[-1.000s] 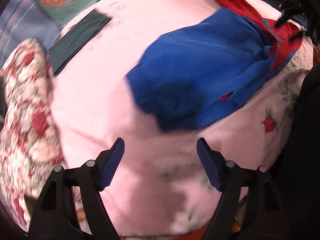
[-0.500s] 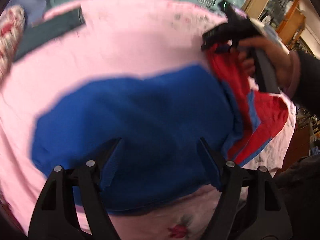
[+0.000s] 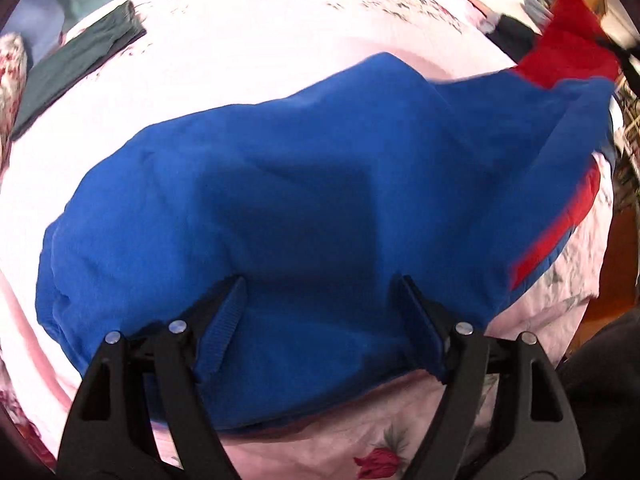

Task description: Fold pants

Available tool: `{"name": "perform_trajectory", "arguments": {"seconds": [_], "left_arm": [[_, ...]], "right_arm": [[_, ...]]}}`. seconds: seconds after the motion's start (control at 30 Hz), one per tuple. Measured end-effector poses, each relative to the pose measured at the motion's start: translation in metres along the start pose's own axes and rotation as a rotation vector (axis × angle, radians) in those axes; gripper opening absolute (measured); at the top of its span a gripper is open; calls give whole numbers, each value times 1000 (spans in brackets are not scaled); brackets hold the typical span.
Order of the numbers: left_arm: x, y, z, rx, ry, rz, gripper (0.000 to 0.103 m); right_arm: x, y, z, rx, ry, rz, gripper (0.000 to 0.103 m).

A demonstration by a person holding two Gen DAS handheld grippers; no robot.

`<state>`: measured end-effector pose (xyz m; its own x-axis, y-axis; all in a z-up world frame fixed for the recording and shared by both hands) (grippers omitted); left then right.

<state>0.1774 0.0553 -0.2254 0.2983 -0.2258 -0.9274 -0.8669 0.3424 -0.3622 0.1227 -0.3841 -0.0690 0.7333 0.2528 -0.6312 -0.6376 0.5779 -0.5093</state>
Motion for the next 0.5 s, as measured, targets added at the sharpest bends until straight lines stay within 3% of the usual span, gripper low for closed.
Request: {"name": "perform_trajectory", "arguments": {"seconds": [0.1, 0.2, 0.23, 0.3, 0.4, 0.5], "left_arm": [[4, -4, -3, 13, -10, 30, 80], [3, -3, -3, 53, -35, 54, 82], [2, -2, -5, 67, -44, 63, 82], [1, -4, -7, 75, -52, 77, 83], [1, -5, -6, 62, -59, 93, 83], [0, -3, -9, 64, -75, 94, 84]], "right_arm": [[-23, 44, -69, 148, 63, 21, 5], [-10, 103, -128, 239, 241, 178, 13], [-11, 117, -145, 322, 230, 205, 17], [-27, 120, -146, 393, 182, 161, 18], [-50, 99, -114, 286, 191, 51, 28], [-46, 71, -78, 115, 153, -21, 29]]}}
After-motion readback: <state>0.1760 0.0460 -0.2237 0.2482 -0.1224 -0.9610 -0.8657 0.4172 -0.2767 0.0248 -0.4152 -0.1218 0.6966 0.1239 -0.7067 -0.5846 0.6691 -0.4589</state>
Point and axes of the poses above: each gripper's, at about its wrist camera, not at the fingertips, and x roughly the way its jaws point, z to its left, y to its underside, the point moved 1 cm from there along x, roughly the way its jaws point, and after that the axes turned 1 degree about z, right-handed, at the moved point
